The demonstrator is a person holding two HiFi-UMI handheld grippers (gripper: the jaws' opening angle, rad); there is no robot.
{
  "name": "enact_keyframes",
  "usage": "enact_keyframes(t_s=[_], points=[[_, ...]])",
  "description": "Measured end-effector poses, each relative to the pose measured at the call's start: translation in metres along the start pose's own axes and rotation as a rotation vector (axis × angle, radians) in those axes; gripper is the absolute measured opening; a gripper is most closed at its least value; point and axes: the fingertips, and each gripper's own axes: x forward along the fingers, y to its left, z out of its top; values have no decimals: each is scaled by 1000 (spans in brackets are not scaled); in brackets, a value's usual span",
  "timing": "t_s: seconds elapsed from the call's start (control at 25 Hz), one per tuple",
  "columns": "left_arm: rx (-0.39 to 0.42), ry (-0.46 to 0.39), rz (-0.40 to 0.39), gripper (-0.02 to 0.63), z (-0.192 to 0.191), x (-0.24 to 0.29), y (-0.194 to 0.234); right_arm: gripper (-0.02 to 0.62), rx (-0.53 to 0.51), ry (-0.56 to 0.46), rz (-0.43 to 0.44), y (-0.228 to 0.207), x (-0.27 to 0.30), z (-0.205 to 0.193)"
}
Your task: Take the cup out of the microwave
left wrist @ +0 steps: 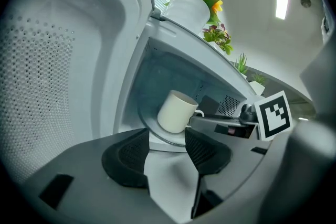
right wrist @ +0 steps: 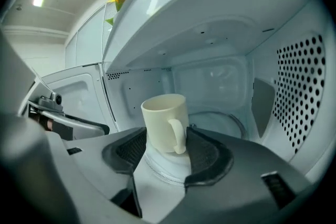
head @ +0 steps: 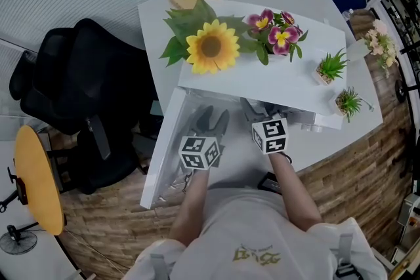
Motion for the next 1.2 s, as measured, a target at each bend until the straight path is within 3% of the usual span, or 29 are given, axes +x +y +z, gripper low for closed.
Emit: enact_keyframes(t_s=[0.36, 0.64, 0.76, 1.2], points=[[-2, -1, -6, 213, -1, -4, 0, 161, -2, 3, -22, 2, -5, -4], [-6, -7, 0, 212, 0, -8, 4, 135, -10, 7, -43, -1, -5, -3], [-5, -6, 0, 212, -1, -8, 3, 74, -34, 17, -59, -3, -5, -4], [-1, -3, 4, 209, -1, -8, 2, 63, -126, 31, -45, 1, -5, -2]])
